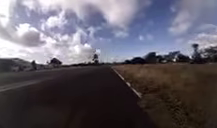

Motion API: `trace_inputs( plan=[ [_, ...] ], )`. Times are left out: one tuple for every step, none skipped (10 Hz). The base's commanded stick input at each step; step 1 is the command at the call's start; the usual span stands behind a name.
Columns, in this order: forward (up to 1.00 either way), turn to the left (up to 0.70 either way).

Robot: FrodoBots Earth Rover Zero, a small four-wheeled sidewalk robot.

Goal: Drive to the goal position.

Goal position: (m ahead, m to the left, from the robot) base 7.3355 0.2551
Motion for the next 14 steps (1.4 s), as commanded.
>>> trace_inputs(
  plan=[
    [0.50, 0.00],
    [0.50, 0.00],
    [0.50, 0.00],
    [0.50, 0.00],
    [0.50, 0.00],
    [0.50, 0.00],
    [0.50, 0.00],
    [0.50, 0.00],
    [0.50, 0.00],
    [0.50, 0.00],
    [0.50, 0.00],
    [0.50, 0.00],
    [0.50, 0.00],
    [0.50, 0.00]
  ],
)
